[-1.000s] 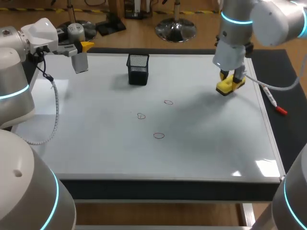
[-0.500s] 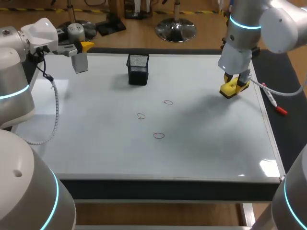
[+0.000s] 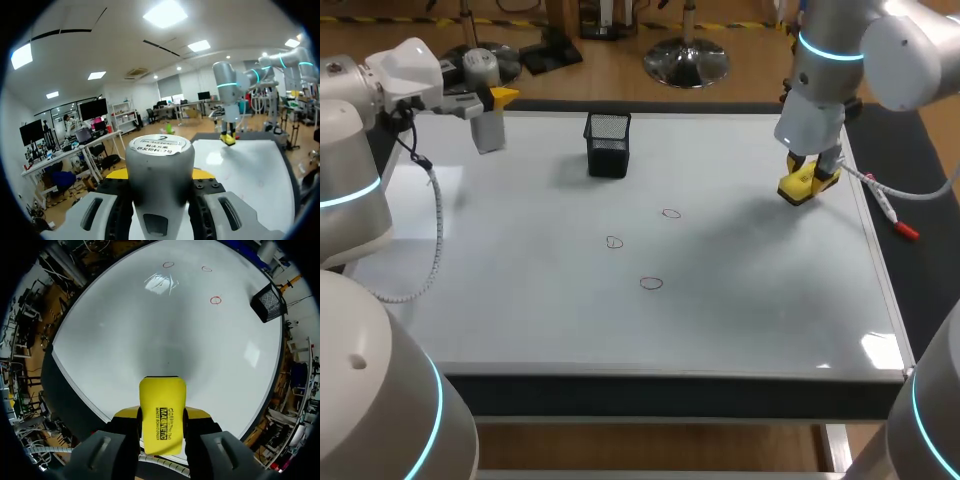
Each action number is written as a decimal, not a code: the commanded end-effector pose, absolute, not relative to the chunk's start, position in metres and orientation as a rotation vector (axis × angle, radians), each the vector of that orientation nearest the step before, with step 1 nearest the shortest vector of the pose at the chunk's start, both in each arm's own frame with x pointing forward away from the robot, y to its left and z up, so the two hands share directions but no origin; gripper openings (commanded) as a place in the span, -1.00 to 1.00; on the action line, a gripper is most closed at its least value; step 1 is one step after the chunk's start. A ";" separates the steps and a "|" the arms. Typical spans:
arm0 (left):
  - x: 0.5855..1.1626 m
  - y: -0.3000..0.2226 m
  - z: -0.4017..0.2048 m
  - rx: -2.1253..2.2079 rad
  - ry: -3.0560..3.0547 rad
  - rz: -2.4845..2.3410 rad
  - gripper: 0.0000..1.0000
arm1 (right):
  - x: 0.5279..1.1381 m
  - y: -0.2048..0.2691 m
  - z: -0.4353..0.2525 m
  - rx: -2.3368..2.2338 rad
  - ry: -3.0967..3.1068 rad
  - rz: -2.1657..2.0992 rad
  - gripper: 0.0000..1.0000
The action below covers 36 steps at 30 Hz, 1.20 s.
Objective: Pick up the inspection probe, press it on each red-marked spot on the whiteboard one by one, put down the probe, pick up the eraser, and wipe off all the red marks.
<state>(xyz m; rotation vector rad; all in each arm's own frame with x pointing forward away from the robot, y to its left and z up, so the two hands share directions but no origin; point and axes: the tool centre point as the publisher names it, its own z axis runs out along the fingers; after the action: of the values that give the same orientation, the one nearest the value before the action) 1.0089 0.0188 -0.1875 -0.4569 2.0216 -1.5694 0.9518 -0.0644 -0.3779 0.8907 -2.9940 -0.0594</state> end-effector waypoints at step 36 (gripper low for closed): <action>0.878 -0.139 -0.242 -0.095 2.199 -1.900 -1.00 | 0.952 -0.065 -0.377 0.892 -2.993 -0.056 -1.00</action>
<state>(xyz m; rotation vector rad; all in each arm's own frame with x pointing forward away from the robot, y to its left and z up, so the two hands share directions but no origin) 0.8771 -0.1337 -0.2364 -0.1047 2.1980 -1.8933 0.9517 -0.0645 -0.3780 0.8904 -2.9944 -0.0598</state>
